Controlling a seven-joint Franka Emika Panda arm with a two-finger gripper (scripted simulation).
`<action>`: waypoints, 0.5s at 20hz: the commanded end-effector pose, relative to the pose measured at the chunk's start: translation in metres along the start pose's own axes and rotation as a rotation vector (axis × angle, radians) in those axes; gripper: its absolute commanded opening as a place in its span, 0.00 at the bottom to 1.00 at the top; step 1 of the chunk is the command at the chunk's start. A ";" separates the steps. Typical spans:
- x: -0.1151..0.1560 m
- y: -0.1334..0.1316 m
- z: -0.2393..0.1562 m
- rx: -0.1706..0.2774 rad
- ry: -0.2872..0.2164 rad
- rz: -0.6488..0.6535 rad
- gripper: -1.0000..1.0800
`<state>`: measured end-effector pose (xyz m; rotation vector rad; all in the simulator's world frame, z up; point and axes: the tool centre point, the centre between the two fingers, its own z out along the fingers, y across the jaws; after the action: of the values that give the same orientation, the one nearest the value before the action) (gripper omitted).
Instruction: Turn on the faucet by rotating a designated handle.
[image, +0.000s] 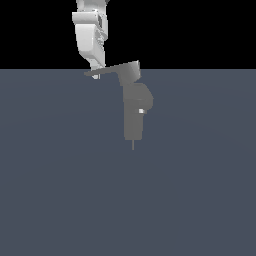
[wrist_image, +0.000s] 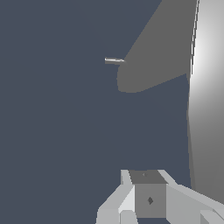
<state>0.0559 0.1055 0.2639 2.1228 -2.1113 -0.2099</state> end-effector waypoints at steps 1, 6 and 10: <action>0.000 0.006 0.000 0.000 0.000 0.000 0.00; -0.001 0.020 0.000 0.000 0.000 0.000 0.00; -0.001 0.031 0.000 0.000 0.000 0.000 0.00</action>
<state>0.0319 0.1085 0.2687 2.1291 -2.1123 -0.2068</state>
